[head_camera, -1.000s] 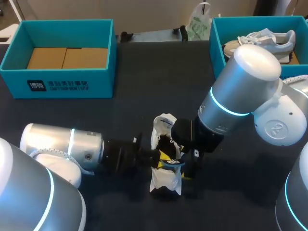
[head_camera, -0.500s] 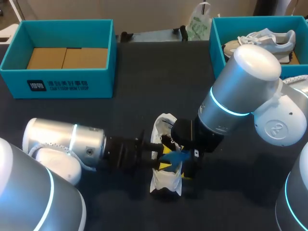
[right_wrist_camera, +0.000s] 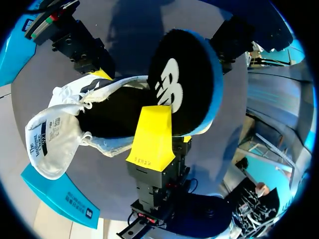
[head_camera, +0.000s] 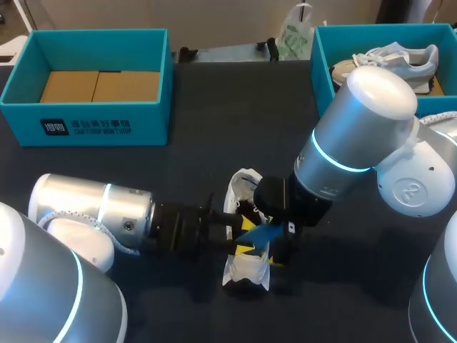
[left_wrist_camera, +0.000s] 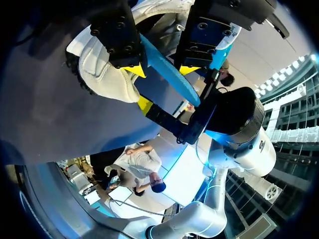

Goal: Take the shoe out of the shoebox, open the shoe tongue, remove and reinsert the insole, then place the shoe into the shoebox

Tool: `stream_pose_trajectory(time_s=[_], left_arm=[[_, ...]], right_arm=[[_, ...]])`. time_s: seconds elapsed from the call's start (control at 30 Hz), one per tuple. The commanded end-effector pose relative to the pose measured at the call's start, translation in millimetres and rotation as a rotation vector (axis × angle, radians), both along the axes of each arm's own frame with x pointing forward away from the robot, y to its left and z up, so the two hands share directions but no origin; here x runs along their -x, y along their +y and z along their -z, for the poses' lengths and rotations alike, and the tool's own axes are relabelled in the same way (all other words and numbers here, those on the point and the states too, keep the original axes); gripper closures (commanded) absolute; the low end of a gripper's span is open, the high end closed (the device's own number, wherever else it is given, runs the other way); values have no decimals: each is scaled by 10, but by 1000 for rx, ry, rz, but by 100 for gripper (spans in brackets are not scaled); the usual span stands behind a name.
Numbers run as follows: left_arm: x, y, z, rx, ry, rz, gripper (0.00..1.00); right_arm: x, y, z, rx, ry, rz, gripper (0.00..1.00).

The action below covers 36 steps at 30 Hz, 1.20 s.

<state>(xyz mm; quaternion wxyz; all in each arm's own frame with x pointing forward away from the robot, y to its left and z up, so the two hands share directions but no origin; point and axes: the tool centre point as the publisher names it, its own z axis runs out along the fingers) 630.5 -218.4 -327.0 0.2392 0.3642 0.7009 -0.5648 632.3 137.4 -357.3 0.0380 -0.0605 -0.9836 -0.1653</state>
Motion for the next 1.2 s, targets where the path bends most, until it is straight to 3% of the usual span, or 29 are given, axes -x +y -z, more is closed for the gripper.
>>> stream_pose_trajectory(time_s=[0.03, 0.37, 0.4, 0.43, 0.77, 0.9, 1.2], left_arm=[[6, -8, -22, -36, 33, -3, 69], [55, -80, -64, -117, 84, -5, 73], [63, -85, -64, -125, 89, 6, 77], [75, -86, -58, -129, 89, 14, 100], [64, 16, 185, -136, -24, 40, 100], [-29, 56, 313, -130, -103, 28, 100], [-194, 28, 356, -148, -212, 1, 100]], right_arm=[[5, 5, 10, 0, -1, 1, 0], [5, 5, 10, 0, -1, 1, 0], [5, 5, 10, 0, -1, 1, 0], [5, 5, 10, 0, -1, 1, 0], [5, 5, 10, 0, -1, 1, 0], [5, 5, 10, 0, -1, 1, 0], [5, 5, 10, 0, -1, 1, 0]])
